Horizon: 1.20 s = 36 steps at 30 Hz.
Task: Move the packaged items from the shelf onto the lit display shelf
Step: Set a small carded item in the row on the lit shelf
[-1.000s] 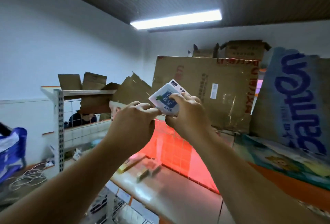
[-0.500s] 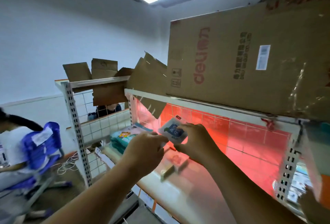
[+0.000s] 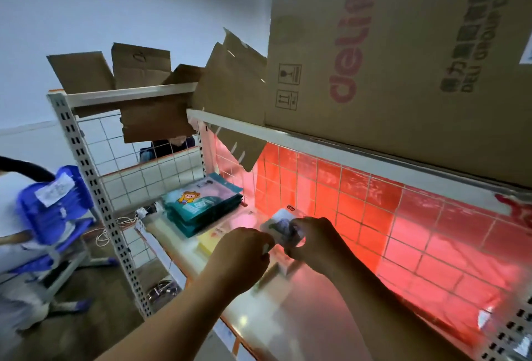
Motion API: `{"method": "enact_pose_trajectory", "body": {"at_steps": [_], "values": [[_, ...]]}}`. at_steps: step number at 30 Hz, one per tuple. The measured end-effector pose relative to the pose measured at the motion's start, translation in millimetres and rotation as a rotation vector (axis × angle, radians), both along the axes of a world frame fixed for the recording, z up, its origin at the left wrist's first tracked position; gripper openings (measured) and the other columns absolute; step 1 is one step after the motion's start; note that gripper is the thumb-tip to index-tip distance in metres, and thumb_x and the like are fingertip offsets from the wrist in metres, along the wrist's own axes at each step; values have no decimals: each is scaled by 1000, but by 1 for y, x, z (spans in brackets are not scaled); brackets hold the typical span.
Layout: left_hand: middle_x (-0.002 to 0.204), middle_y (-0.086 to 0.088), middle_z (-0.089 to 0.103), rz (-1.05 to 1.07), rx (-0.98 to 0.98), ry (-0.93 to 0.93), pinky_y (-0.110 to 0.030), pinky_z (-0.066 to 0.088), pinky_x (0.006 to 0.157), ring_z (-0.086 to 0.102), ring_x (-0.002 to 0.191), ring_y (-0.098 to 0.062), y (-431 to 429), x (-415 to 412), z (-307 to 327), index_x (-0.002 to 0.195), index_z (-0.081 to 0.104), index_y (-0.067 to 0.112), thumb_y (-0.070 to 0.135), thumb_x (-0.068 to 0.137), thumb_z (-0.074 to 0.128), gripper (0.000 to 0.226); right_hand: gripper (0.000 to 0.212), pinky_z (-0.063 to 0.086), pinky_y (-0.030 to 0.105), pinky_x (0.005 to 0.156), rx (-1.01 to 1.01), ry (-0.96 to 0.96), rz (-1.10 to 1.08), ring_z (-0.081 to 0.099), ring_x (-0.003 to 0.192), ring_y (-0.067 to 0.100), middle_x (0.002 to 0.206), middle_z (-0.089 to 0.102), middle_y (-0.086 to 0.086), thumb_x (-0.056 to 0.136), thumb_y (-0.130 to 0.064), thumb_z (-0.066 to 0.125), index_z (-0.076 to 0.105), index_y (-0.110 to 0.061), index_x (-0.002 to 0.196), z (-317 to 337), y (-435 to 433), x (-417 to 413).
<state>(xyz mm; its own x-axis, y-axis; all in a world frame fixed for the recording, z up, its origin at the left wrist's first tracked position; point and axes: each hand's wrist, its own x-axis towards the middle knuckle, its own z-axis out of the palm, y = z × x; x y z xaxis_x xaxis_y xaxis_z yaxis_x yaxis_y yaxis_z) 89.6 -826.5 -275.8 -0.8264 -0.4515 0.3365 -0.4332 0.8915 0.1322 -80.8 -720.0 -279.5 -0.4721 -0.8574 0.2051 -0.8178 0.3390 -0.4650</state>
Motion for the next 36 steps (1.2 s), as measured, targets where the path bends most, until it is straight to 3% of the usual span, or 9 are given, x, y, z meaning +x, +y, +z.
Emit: {"method": "enact_pose_trajectory", "body": {"at_steps": [6, 10, 14, 17, 20, 26, 28, 32, 36], "values": [[89, 5, 72, -19, 67, -21, -33, 54, 76, 66, 85, -15, -31, -19, -43, 92, 70, 25, 32, 83, 52, 21, 44, 48, 35, 82, 58, 30, -23, 56, 91, 20, 98, 67, -8, 66, -51, 70, 67, -27, 103, -42, -23, -14], [99, 10, 71, -78, 121, 25, -27, 47, 74, 64, 91, -10, -50, -32, -75, 103, 69, 33, 42, 89, 55, 22, 44, 49, 32, 72, 89, 41, -61, 61, 76, 15, 84, 69, -7, 62, -61, 58, 68, -26, 88, -66, -42, -28], [87, 14, 70, -146, 191, 73, -18, 39, 63, 56, 69, 1, -62, -42, -102, 94, 69, 31, 55, 96, 53, 29, 46, 41, 29, 67, 142, 53, -104, 58, 78, 17, 80, 62, -8, 64, -69, 60, 63, -29, 87, -94, -55, -36], [81, 15, 67, -176, 192, 99, -12, 27, 56, 49, 62, -1, -68, -45, -121, 89, 66, 29, 55, 97, 52, 31, 50, 41, 32, 69, 137, 112, -123, 56, 81, 25, 80, 56, -8, 69, -76, 57, 60, -29, 86, -113, -62, -39], [83, 11, 68, -194, 184, 98, -14, 29, 56, 53, 64, -7, -73, -47, -139, 93, 65, 29, 48, 97, 54, 23, 54, 43, 36, 75, 163, 75, -154, 53, 89, 27, 93, 59, -4, 70, -78, 48, 62, -30, 89, -118, -63, -32], [85, 12, 66, -219, 206, 96, -22, 46, 55, 57, 66, -10, -77, -41, -150, 99, 61, 30, 46, 95, 57, 17, 56, 42, 36, 99, 175, 18, -193, 46, 122, 27, 137, 53, -1, 70, -74, 56, 61, -36, 112, -135, -56, -30], [88, 12, 66, -222, 209, 82, -25, 50, 56, 59, 68, -10, -77, -39, -151, 102, 61, 31, 46, 93, 58, 18, 62, 41, 37, 102, 184, 33, -199, 44, 125, 27, 141, 51, 0, 72, -75, 53, 61, -36, 119, -134, -56, -28], [87, 14, 68, -229, 224, 89, -14, 36, 53, 61, 64, -10, -73, -36, -147, 102, 66, 32, 40, 86, 71, 18, 59, 42, 38, 100, 208, 62, -211, 46, 124, 28, 137, 53, -2, 74, -75, 53, 58, -37, 119, -139, -57, -31], [85, 11, 69, -238, 196, 57, -17, 35, 50, 61, 63, -12, -74, -32, -152, 116, 64, 34, 36, 76, 77, 42, 57, 41, 35, 94, 230, 94, -219, 49, 117, 26, 128, 57, -4, 73, -76, 51, 58, -36, 115, -140, -61, -32]]}}
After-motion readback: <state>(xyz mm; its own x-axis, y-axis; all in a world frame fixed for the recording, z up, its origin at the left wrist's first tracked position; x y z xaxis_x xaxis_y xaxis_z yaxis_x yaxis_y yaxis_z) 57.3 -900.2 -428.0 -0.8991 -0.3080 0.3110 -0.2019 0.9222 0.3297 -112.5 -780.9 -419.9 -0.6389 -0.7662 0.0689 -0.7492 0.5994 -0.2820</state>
